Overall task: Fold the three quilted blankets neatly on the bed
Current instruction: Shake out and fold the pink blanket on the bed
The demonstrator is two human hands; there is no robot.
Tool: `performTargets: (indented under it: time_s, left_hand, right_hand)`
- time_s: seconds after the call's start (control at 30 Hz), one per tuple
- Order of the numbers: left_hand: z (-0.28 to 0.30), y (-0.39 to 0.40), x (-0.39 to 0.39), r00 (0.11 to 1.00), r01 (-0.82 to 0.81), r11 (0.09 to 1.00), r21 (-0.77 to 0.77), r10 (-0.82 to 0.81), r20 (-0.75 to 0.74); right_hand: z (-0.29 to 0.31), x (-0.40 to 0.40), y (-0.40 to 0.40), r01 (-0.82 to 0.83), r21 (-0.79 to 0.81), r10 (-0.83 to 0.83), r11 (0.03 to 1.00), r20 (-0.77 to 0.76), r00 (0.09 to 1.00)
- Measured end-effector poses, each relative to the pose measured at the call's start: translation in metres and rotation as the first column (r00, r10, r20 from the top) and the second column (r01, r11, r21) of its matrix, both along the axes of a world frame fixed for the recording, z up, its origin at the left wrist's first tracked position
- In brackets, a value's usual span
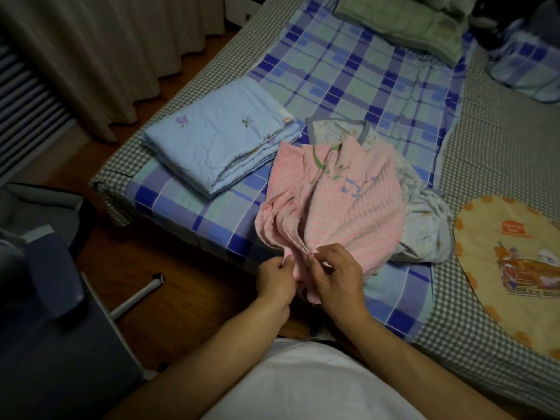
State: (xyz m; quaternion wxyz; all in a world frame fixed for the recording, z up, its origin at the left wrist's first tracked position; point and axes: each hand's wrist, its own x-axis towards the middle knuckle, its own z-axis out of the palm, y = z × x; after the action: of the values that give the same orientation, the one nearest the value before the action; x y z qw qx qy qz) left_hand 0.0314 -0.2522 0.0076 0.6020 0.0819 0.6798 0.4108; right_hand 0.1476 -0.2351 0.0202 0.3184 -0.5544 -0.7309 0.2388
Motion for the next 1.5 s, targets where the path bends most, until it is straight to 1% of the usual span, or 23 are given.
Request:
performTargets:
  time_s: [0.13,0.23,0.3,0.37,0.47,0.53,0.57,0.63,0.73,0.8,0.83,0.9,0.97,1.03,1.13,1.23,1.4,1.5]
  left_hand:
    - [0.005,-0.004,-0.008,0.999,-0.033,0.999,-0.009,0.032,-0.040]
    - [0.012,-0.002,-0.008,0.999,-0.046,0.998,0.045,0.046,-0.006]
    - [0.014,0.000,-0.006,1.000,0.017,0.995,0.103,-0.017,0.002]
    - [0.009,0.001,-0.004,0.993,0.117,0.983,0.142,-0.116,-0.017]
    - [-0.002,-0.001,-0.002,0.976,0.219,0.962,0.162,-0.218,-0.024]
    - [0.001,-0.002,-0.002,0.960,0.278,0.946,0.170,-0.279,-0.017]
    - [0.005,-0.003,-0.002,0.959,0.279,0.945,0.169,-0.282,-0.007]
    - [0.016,-0.004,-0.004,0.971,0.222,0.963,0.152,-0.233,0.058]
    - [0.019,-0.002,-0.009,0.969,0.166,0.976,0.142,-0.188,0.161]
    - [0.019,0.000,-0.012,0.965,0.144,0.979,0.141,-0.171,0.198]
    - [0.019,0.000,-0.013,0.963,0.134,0.982,0.130,-0.160,0.218]
    - [0.017,-0.001,-0.015,0.961,0.114,0.987,0.116,-0.139,0.238]
    - [0.014,-0.002,-0.014,0.970,0.137,0.983,0.125,-0.159,0.186]
    - [0.011,-0.001,-0.012,0.980,0.164,0.979,0.125,-0.176,0.094]
    - [0.008,0.004,-0.010,0.981,0.196,0.974,0.111,-0.196,-0.013]
    - [0.006,0.010,-0.007,0.981,0.196,0.976,0.097,-0.195,-0.022]
    - [0.006,0.016,0.002,0.991,0.104,0.994,0.036,-0.100,-0.083]
    - [0.008,0.021,0.004,0.999,0.046,0.998,-0.044,-0.047,-0.004]
  right_hand:
    - [0.002,0.001,0.000,0.021,0.034,-0.022,0.999,0.020,1.000]
    - [0.002,0.002,-0.002,-0.018,0.055,0.018,0.998,0.017,1.000]
    - [0.003,0.002,-0.004,-0.054,0.060,0.053,0.997,0.020,0.998]
    - [0.000,0.003,-0.006,-0.089,0.068,0.084,0.994,0.066,0.994]
    - [-0.005,0.004,-0.008,-0.131,0.087,0.118,0.988,0.141,0.983]
    - [-0.007,0.006,-0.008,-0.152,0.110,0.130,0.982,0.189,0.973]
    - [-0.007,0.007,-0.008,-0.174,0.126,0.143,0.977,0.221,0.965]
    - [-0.005,0.009,-0.008,-0.233,0.154,0.181,0.960,0.290,0.940]
    - [0.000,0.006,-0.009,-0.280,0.135,0.221,0.951,0.338,0.915]
    - [0.001,0.003,-0.010,-0.234,0.047,0.212,0.971,0.279,0.937]
    - [0.002,0.002,-0.010,-0.186,-0.010,0.184,0.982,0.209,0.960]
    - [0.003,0.003,-0.008,-0.057,-0.125,0.061,0.990,0.036,0.997]
    - [0.003,0.005,-0.005,0.030,-0.208,-0.046,0.978,-0.074,0.996]
    - [0.001,0.003,-0.005,0.053,-0.229,-0.077,0.972,-0.097,0.992]
    - [-0.002,-0.001,-0.005,0.069,-0.206,-0.085,0.976,-0.069,0.994]
    - [-0.007,-0.005,-0.001,0.096,-0.181,-0.107,0.979,-0.052,0.993]
    - [-0.011,-0.008,0.004,0.175,-0.213,-0.202,0.961,-0.112,0.973]
    - [-0.014,-0.010,0.002,0.159,-0.210,-0.184,0.965,-0.109,0.977]
